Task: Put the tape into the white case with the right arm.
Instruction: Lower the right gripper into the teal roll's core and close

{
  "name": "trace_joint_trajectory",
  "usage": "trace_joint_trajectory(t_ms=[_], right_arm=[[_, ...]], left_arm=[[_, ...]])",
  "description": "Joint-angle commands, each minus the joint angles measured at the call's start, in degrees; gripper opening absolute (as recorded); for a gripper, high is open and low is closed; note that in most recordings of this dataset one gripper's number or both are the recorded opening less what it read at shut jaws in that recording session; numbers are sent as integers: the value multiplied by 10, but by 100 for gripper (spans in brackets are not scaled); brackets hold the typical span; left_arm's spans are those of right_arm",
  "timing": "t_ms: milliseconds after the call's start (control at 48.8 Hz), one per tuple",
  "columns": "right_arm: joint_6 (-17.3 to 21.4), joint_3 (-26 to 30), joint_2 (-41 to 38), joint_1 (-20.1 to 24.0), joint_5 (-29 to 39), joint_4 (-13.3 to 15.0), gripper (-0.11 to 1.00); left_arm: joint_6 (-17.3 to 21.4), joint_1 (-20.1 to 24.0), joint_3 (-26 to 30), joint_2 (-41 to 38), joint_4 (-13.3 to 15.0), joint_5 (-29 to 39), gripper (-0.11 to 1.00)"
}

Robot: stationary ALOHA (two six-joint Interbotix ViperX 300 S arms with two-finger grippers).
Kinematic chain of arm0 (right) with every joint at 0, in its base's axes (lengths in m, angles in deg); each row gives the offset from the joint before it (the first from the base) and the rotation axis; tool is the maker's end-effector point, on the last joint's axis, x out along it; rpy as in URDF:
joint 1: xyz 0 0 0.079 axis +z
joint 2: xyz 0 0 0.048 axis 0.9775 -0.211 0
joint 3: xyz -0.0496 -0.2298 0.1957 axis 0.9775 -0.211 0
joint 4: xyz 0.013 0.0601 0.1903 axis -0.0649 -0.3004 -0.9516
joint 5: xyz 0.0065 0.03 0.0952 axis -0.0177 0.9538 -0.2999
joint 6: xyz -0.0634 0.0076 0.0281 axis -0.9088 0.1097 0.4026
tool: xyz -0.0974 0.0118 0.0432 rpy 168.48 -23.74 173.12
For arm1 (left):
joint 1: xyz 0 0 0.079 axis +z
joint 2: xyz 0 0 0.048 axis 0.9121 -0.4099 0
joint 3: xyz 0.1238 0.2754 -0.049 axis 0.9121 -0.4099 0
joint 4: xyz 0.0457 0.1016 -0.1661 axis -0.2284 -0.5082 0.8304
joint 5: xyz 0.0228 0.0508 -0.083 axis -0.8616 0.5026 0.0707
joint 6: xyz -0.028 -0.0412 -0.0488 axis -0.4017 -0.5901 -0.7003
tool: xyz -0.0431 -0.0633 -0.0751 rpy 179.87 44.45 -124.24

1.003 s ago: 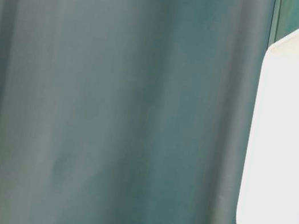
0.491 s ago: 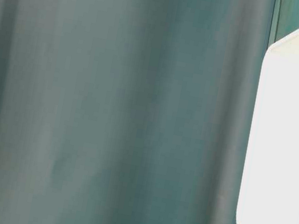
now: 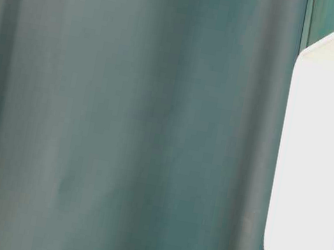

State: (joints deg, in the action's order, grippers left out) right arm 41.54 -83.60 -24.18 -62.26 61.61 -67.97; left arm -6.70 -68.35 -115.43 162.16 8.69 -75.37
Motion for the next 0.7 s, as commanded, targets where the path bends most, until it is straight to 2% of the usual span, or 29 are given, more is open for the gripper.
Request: trace_joint_trajectory(t_ms=[0, 307, 676], right_arm=[[3, 41, -51, 6, -22, 6, 64], [3, 157, -227, 15, -45, 7, 64], [4, 295, -379, 29, -47, 7, 64]], left_arm=[[0, 3, 7, -5, 1, -4, 0], [0, 9, 6, -5, 1, -4, 0], [-1, 9, 3, -4, 1, -4, 0]])
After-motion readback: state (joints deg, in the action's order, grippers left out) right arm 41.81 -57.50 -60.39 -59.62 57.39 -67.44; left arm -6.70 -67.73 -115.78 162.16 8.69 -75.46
